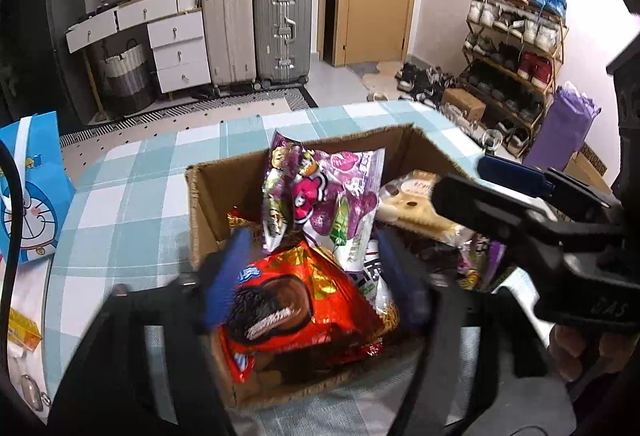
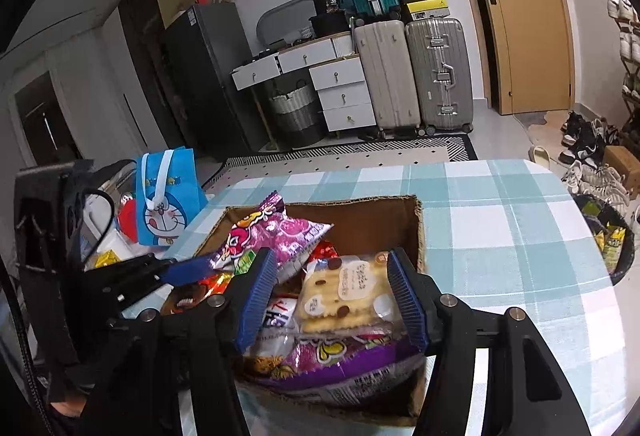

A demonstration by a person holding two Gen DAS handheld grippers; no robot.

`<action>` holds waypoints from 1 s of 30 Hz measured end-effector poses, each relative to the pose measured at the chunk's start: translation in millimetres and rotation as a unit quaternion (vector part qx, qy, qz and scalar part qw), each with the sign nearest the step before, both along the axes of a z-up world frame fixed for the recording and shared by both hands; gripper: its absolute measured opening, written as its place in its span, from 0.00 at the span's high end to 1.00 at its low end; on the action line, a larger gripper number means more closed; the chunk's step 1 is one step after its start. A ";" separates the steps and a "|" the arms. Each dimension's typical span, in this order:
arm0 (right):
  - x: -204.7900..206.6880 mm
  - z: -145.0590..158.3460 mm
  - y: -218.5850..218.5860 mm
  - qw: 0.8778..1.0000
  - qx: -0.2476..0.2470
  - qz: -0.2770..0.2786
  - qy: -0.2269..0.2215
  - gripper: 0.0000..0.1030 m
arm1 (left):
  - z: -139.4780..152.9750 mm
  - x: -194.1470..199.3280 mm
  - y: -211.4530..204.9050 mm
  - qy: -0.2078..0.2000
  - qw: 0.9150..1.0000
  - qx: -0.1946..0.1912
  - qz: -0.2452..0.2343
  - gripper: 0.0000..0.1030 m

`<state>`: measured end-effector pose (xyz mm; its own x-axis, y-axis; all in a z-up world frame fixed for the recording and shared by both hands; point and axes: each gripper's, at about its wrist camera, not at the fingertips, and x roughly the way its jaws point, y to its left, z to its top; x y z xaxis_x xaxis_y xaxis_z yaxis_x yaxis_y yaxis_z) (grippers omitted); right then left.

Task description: Organize snacks

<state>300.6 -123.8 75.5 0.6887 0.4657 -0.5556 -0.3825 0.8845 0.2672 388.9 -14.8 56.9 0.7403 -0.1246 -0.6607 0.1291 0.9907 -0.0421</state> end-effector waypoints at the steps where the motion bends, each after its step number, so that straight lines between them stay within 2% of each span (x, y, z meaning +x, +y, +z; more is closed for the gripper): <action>1: -2.7 1.5 -2.4 1.000 0.000 -0.003 -0.002 0.22 | 4.1 -6.1 1.8 -0.008 1.000 -0.002 0.002 0.19; 2: -6.7 3.6 -5.8 1.000 0.001 -0.007 -0.007 0.15 | 7.7 -12.9 3.6 -0.019 1.000 -0.005 0.001 0.18; 4: -15.0 7.4 -11.1 1.000 0.000 -0.010 -0.016 0.09 | 13.4 -24.2 6.4 -0.025 1.000 -0.008 -0.002 0.14; 8: -29.9 11.9 -20.2 1.000 -0.001 -0.005 -0.015 0.00 | 22.1 -51.5 9.4 -0.056 0.998 0.008 0.004 0.00; 10: -36.8 12.3 -24.6 1.000 0.006 -0.001 -0.012 0.00 | 25.4 -64.9 12.2 -0.067 0.998 0.009 0.007 0.01; 16: -65.1 17.3 -29.7 0.999 -0.006 0.003 -0.050 0.00 | 24.3 -101.2 18.7 -0.078 0.997 -0.002 0.011 0.01; 21: -84.3 15.0 -33.0 0.998 -0.007 0.007 -0.068 0.00 | 13.1 -118.4 26.1 -0.072 0.997 -0.024 0.014 0.01; 26: -101.0 3.9 -30.4 0.997 -0.012 0.021 -0.076 0.00 | 5.4 -136.4 31.1 -0.100 0.994 -0.019 0.028 0.01; 30: -111.3 -7.2 -27.5 0.996 -0.024 0.029 -0.086 0.00 | -0.1 -144.8 32.5 -0.107 0.994 -0.012 0.034 0.01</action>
<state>189.3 -151.3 68.4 0.7482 0.4836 -0.4542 -0.4696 0.8696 0.1523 244.1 17.7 56.8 0.8707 -0.0836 -0.4846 0.0706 0.9965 -0.0450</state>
